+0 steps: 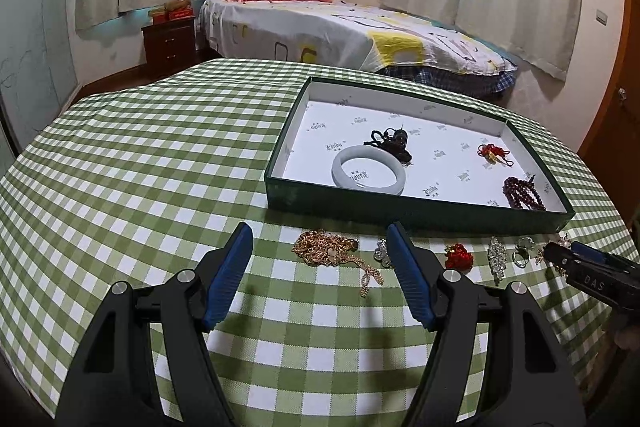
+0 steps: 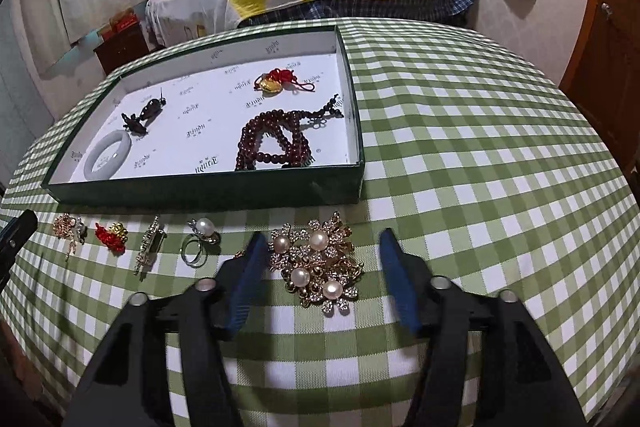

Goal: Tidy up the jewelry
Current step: 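Grasp the gold chain with the left tool while the right tool grasps the pearl brooch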

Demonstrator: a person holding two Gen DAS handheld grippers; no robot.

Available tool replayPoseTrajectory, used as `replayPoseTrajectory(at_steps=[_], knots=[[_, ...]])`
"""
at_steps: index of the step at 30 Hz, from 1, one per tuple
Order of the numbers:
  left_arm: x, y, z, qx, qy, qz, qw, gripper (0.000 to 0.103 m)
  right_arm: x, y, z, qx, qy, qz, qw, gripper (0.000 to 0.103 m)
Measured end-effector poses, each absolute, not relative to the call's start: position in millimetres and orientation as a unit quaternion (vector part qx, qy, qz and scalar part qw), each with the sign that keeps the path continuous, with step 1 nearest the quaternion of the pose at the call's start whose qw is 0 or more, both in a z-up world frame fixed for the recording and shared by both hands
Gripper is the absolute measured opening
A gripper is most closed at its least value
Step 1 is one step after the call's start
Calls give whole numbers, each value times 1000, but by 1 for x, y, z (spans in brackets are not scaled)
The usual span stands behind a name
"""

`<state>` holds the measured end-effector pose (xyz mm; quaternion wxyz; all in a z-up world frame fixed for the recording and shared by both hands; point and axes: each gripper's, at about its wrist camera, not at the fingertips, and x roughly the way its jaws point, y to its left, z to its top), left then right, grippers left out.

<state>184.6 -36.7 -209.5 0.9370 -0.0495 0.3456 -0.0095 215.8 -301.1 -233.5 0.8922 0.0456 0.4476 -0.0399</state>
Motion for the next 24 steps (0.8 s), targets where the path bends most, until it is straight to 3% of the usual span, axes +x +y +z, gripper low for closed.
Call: replayPoseTrajectory(at_steps=[6, 11, 20, 24], knots=[[187, -34, -212, -57, 353, -11, 934, 68, 217, -297, -234, 33, 449, -33, 892, 62], [190, -32, -215, -60, 365, -9, 929, 68, 209, -301, -232, 43, 442, -26, 896, 36], [201, -30, -220, -58, 388, -7, 920, 66, 201, -311, -230, 72, 433, -18, 898, 34], [211, -33, -226, -52, 407, -11, 912, 55, 199, -309, -231, 69, 433, -13, 899, 34]])
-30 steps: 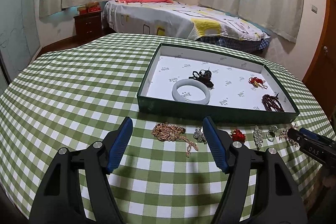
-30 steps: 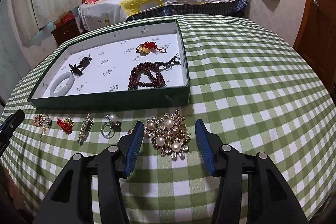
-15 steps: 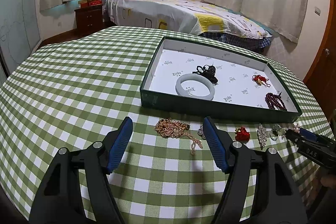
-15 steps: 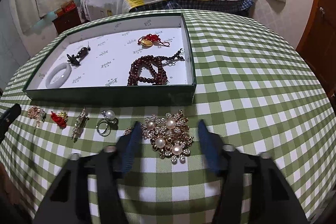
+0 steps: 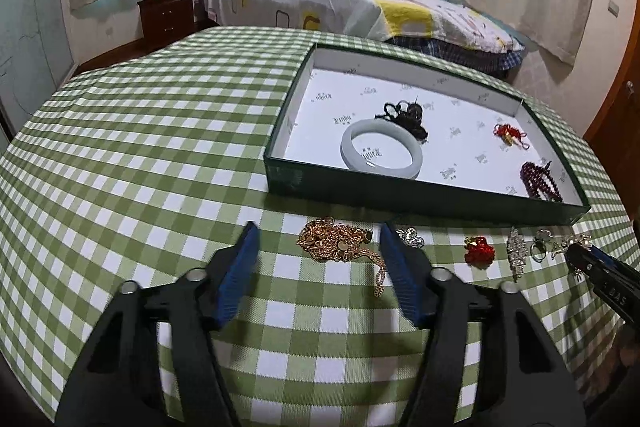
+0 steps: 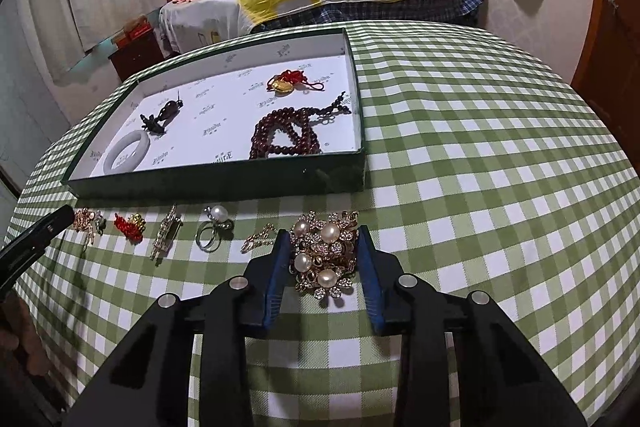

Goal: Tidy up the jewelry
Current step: 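Grasp the gold chain with the left tool while the right tool grasps the pearl brooch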

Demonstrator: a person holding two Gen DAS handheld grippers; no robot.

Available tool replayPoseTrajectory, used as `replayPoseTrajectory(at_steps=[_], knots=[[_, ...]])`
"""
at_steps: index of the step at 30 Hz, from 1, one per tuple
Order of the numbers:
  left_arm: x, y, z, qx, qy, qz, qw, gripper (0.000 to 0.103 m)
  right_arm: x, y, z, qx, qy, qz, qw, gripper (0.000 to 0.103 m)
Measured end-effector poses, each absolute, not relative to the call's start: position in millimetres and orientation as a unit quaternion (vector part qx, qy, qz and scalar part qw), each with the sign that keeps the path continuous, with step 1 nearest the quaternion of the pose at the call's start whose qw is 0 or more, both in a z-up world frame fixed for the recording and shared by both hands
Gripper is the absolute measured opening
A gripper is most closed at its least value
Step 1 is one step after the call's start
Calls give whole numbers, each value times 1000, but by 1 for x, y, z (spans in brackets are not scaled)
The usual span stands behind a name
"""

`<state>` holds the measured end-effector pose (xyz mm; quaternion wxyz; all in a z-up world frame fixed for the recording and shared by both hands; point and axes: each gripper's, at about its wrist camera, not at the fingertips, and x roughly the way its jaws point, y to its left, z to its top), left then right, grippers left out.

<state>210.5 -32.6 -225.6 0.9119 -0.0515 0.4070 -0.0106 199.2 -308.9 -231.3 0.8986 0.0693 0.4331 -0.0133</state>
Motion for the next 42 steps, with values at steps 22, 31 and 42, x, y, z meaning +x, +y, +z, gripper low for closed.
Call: replayPoseTrajectory(at_steps=[22, 31, 42], knots=[[224, -30, -236, -76, 429, -47, 899, 18, 196, -307, -231, 69, 429, -9, 901, 34], [213, -26, -229, -82, 412, -62, 905, 10, 194, -306, -231, 71, 426, -4, 902, 34], [202, -22, -226, -72, 409, -64, 908, 8, 194, -305, -231, 71, 425, -3, 902, 34]])
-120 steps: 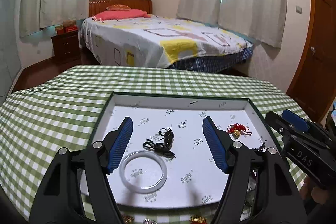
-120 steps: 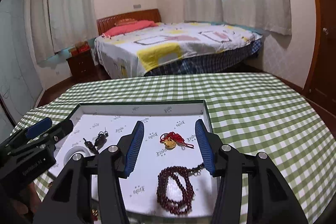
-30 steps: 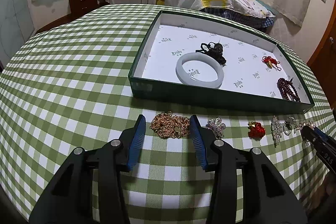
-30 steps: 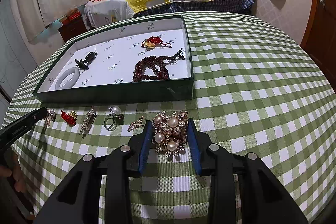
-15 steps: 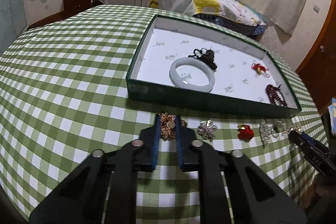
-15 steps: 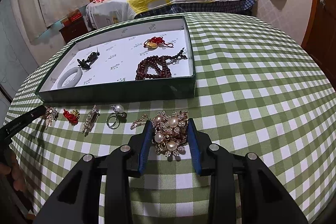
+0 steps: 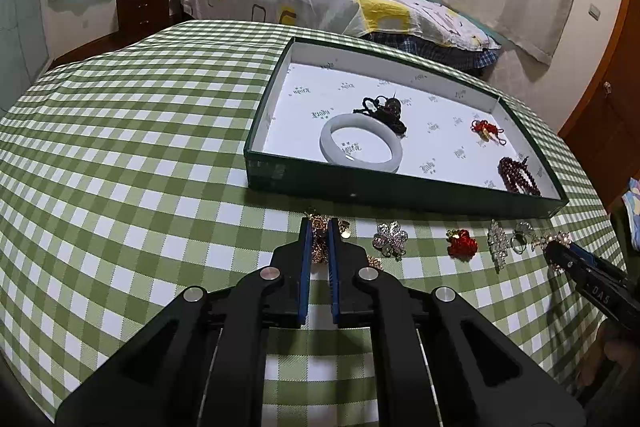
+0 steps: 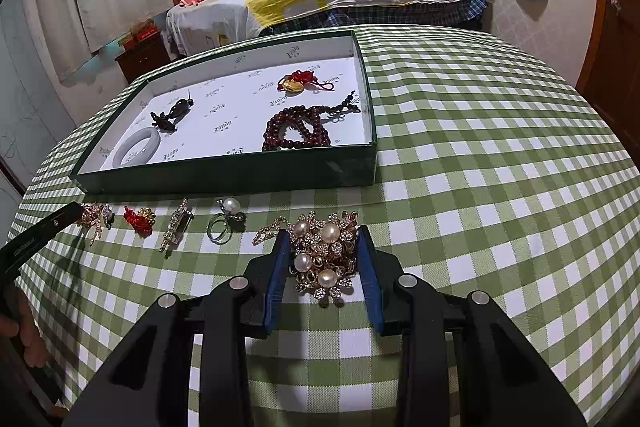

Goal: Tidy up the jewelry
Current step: 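Grasp the gold chain with the left tool while the right tool grasps the pearl brooch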

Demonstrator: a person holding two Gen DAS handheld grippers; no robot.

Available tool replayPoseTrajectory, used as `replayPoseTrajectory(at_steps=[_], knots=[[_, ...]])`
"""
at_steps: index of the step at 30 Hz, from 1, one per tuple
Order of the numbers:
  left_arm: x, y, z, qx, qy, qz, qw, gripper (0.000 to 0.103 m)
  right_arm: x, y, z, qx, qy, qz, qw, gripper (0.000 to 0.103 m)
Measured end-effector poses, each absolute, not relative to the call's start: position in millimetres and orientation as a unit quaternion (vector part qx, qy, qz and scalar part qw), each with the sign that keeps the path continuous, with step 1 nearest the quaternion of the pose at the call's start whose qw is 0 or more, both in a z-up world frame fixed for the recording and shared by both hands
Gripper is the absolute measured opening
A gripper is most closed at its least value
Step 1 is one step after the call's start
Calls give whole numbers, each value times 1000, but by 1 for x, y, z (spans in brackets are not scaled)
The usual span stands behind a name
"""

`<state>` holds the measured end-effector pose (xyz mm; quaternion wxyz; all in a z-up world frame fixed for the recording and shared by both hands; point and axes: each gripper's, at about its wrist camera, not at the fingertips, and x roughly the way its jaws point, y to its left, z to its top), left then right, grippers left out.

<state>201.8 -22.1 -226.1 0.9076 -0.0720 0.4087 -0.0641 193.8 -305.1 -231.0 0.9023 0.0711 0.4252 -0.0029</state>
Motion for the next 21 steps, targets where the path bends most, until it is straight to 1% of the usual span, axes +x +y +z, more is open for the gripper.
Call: replayPoseTrajectory(at_steps=[5, 7, 12, 13, 14, 15, 16, 21], knots=[[206, -25, -227, -72, 416, -69, 904, 8, 194, -305, -231, 73, 424, -2, 903, 34], [208, -25, -228, -78, 419, -66, 902, 19, 194, -305, -231, 72, 424, 0, 903, 34], [218, -27, -234, -82, 431, -65, 896, 29, 194, -304, -231, 71, 424, 1, 903, 34], [219, -28, -234, -80, 431, -65, 896, 30, 194, -304, -231, 71, 424, 1, 903, 34], [220, -29, -234, -78, 431, -65, 896, 29, 194, -304, -231, 71, 424, 1, 903, 34], [221, -30, -235, -77, 432, -68, 896, 23, 194, -304, -231, 71, 424, 1, 903, 34], [222, -30, -235, -79, 433, -73, 895, 15, 194, -304, -231, 71, 424, 1, 903, 34], [222, -30, -234, -85, 424, -80, 898, 11, 194, -304, -231, 72, 424, 1, 903, 34]])
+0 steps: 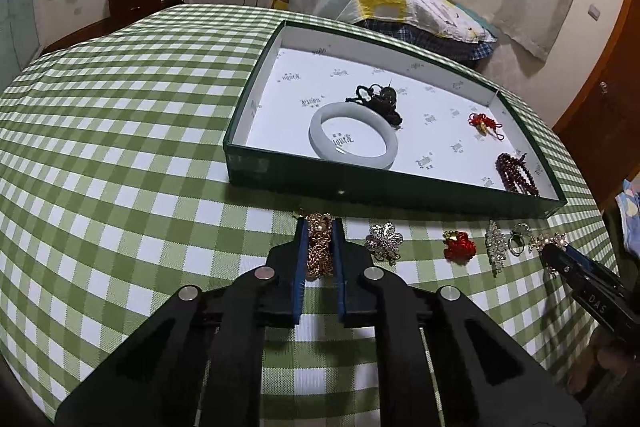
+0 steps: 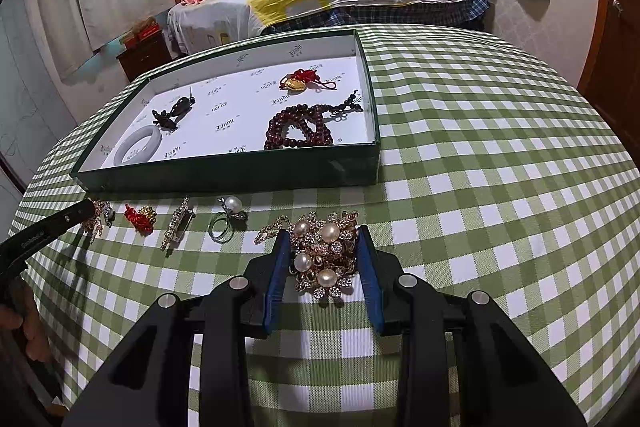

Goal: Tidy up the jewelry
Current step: 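Grasp the gold chain with the left tool while the right tool grasps the pearl brooch, then carry the gold chain and pearl brooch over the box and lower them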

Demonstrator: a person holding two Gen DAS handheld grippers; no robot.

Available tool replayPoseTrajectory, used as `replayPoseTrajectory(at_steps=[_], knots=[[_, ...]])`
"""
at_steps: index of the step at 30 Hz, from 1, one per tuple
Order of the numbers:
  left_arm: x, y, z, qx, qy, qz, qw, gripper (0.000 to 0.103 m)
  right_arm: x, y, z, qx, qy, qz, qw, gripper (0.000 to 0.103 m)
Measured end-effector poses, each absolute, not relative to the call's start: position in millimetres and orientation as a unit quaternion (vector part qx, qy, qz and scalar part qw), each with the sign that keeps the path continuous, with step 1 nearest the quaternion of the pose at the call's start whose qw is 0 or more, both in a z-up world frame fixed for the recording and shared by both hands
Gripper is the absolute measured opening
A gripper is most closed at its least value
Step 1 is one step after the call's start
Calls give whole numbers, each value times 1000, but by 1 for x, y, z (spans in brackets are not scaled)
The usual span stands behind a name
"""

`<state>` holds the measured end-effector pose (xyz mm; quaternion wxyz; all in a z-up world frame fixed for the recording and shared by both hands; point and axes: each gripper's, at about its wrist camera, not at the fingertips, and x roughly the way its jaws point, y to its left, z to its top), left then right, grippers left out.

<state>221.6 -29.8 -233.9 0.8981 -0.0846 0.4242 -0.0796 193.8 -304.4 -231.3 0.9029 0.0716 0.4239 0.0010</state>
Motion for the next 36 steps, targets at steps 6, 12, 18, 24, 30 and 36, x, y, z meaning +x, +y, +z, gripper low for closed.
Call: replayPoseTrajectory(at_steps=[6, 12, 18, 24, 30, 36], knots=[[212, -31, -227, -69, 405, -77, 908, 9, 193, -303, -231, 73, 421, 3, 904, 34], [204, -29, -222, -64, 395, -76, 913, 9, 191, -300, -230, 70, 414, 6, 908, 34], [200, -28, -214, -64, 383, -75, 919, 9, 186, -300, -226, 70, 402, 9, 913, 34], [195, -29, -199, -61, 364, -78, 926, 9, 183, -301, -217, 69, 388, 12, 919, 34], [191, -31, -177, -68, 341, -85, 934, 9, 180, -299, -199, 70, 366, 19, 928, 34], [189, -33, -148, -75, 309, -95, 943, 9, 181, -294, -170, 68, 332, 29, 940, 34]])
